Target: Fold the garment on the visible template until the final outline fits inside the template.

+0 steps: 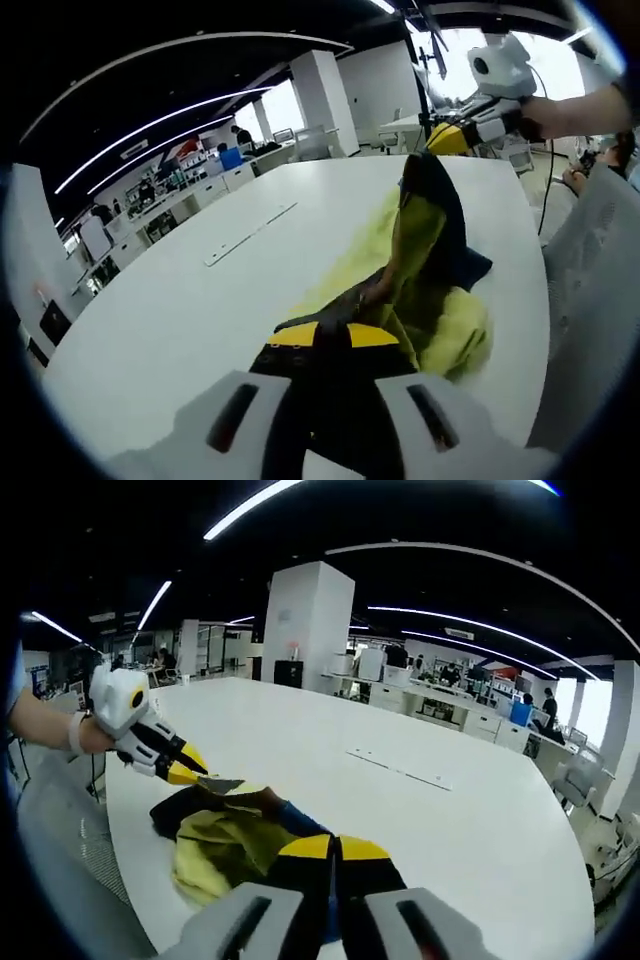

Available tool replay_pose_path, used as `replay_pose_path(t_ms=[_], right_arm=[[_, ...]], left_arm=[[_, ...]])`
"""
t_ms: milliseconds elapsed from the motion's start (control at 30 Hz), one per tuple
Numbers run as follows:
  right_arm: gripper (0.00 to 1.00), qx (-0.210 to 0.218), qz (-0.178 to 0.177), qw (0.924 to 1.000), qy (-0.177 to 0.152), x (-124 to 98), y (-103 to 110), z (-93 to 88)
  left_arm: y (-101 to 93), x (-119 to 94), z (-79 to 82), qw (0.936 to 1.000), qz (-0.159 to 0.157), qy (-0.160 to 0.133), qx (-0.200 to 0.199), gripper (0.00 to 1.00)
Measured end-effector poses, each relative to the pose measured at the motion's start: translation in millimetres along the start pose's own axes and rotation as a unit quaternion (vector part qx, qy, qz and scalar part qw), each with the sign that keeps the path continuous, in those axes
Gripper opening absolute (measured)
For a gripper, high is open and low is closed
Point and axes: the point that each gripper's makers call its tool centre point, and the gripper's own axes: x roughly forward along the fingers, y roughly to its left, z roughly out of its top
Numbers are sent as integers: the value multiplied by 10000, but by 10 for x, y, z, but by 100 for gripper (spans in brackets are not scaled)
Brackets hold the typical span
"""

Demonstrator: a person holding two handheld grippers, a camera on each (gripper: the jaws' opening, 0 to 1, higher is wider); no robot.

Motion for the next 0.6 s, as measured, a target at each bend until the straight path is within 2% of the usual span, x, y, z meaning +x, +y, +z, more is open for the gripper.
replay_pose_path(t_ms=[133,267,433,500,600], right_arm=[[0,118,-47,9999,46,-8,-24,-63],[0,199,-61,9998,82,-15,-35,-104],[0,218,-66,9997,101,-10,-71,-120],[0,220,-66,9997,111,-3,-83,-128],[0,218,-76,9997,114,4,-89,-134]], left_arm=[[-78,48,-124,9995,-118,204,191,10],[-67,109,-241,9979,-129,428,475,9],[-94,174,-279,9939,-217,538,938,7],[-106,192,-280,9915,-238,560,1146,8],[-131,191,-326,9825,-366,697,1687,8]])
